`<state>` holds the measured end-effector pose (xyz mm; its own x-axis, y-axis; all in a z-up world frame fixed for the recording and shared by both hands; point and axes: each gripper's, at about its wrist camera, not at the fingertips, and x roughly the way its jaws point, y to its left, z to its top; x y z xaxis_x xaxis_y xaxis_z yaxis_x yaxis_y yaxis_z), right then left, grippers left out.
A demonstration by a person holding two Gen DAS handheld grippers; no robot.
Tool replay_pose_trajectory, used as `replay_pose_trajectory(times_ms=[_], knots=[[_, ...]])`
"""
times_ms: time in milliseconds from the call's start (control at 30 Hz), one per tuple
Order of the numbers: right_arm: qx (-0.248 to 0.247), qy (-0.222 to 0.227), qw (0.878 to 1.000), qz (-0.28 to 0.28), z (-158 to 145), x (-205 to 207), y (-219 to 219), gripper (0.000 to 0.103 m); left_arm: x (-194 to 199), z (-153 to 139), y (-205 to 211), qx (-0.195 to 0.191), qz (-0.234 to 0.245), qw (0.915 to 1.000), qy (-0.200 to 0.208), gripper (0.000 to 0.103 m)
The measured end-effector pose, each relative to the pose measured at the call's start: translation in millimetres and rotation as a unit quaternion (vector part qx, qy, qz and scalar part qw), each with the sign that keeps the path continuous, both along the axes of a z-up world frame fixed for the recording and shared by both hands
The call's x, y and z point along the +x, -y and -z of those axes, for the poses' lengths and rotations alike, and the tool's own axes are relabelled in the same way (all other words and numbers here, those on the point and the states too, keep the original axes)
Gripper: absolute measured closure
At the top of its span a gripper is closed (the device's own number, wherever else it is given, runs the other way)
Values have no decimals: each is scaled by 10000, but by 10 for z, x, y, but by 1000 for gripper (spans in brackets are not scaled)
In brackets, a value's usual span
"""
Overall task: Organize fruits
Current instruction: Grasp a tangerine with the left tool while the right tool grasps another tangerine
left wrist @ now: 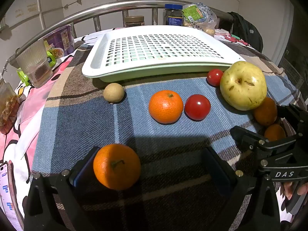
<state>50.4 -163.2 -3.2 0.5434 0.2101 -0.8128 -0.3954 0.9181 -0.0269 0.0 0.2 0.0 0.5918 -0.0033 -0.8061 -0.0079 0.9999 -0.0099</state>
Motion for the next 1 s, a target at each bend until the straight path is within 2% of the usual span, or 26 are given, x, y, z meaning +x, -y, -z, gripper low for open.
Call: replay_pose_trajectory(times_ms=[100,267,400,600,900,1000], knots=[[94,-16,9999,-139,-14,-10,48,0,-13,-8,-23,-101,59,9999,22,0],[875,-114,9955,-336,-150,-115,311,0,-136,-99,-133,-604,101,9981,117,0],[1170,271,9917,-457,-394,-331,429,0,-424,-313,-184,-1017,198,9924,667,0],[1378,431,9878,-582,-407,-530,527,0,-713,-479,-148,-946,465,9882,1115,0],[1120,374,9926,-274,-301,-593,594,0,-669,-328,-187,-746,296,9913,1043,0],[1065,297,9936,-224,-249,-607,571,4,-648,-321,-188,-683,220,9910,1130,0]])
